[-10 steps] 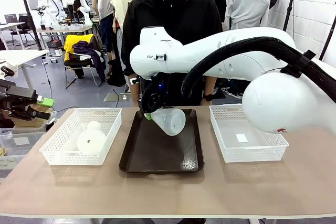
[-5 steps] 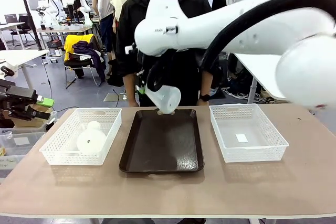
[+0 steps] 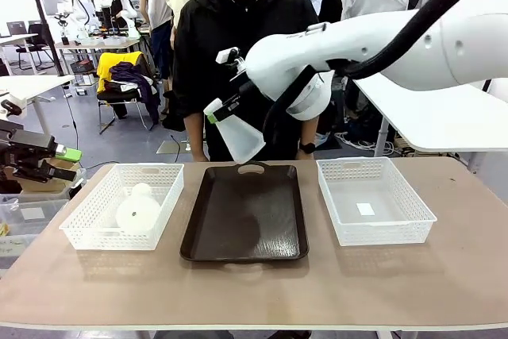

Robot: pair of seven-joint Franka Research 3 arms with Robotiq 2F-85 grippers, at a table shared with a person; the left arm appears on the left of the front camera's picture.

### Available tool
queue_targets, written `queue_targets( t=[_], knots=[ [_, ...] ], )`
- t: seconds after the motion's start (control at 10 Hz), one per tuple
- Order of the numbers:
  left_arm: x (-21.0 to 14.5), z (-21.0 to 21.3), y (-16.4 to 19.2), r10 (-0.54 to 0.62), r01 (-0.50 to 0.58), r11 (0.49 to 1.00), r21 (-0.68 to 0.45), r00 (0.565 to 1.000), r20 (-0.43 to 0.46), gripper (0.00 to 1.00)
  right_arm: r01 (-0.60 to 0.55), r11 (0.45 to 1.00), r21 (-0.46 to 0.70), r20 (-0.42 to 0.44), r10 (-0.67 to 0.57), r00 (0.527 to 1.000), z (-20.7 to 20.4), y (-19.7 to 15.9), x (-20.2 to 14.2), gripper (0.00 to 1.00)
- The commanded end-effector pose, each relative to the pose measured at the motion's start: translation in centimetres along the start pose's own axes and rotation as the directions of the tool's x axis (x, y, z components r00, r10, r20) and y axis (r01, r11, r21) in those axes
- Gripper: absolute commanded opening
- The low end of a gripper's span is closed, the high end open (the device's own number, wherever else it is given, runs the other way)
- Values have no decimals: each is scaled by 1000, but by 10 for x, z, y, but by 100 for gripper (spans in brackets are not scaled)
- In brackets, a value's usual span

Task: Prepare the laboratory tools.
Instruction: Place the picked Big flask upright in the Handle tray as instructed by the person.

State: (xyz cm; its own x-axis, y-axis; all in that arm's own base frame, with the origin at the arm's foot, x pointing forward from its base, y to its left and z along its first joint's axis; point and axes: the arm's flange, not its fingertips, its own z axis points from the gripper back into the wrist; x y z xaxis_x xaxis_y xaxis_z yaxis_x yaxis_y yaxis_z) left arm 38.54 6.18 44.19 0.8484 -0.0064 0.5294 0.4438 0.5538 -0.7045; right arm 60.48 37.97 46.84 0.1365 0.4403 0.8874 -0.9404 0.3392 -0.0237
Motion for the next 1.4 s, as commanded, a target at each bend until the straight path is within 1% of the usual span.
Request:
queue_targets(
  t=[0.0,0.1,0.2,0.4,0.6,0.8,0.9,1.1,1.3],
  knots=[
    [0,1,0,1,-1,1000,-4,1000,5,100,-32,979,203,198,-9,980,20,9,-56,0],
    [0,1,0,1,-1,1000,-4,1000,5,100,-39,982,184,264,-11,964,23,6,-61,0],
    [0,1,0,1,-1,1000,-4,1000,5,100,-41,984,173,300,-13,954,25,3,-69,0],
    [0,1,0,1,-1,1000,-4,1000,5,100,-28,983,183,328,-34,944,16,-7,-87,0],
    [0,1,0,1,-1,1000,-4,1000,5,100,-76,980,182,364,5,931,4,-14,-106,0],
    [0,1,0,1,-1,1000,-4,1000,5,100,-55,989,136,415,-7,910,-9,-22,-127,0],
    [0,1,0,1,-1,1000,-4,1000,5,100,-47,992,118,461,-12,887,-10,-26,-136,0],
    [0,1,0,1,-1,1000,-4,1000,5,100,-28,991,134,476,-40,879,-19,-34,-151,0],
    [0,1,0,1,-1,1000,-4,1000,5,100,-16,988,154,480,-60,875,-27,-36,-159,0]
  ],
)
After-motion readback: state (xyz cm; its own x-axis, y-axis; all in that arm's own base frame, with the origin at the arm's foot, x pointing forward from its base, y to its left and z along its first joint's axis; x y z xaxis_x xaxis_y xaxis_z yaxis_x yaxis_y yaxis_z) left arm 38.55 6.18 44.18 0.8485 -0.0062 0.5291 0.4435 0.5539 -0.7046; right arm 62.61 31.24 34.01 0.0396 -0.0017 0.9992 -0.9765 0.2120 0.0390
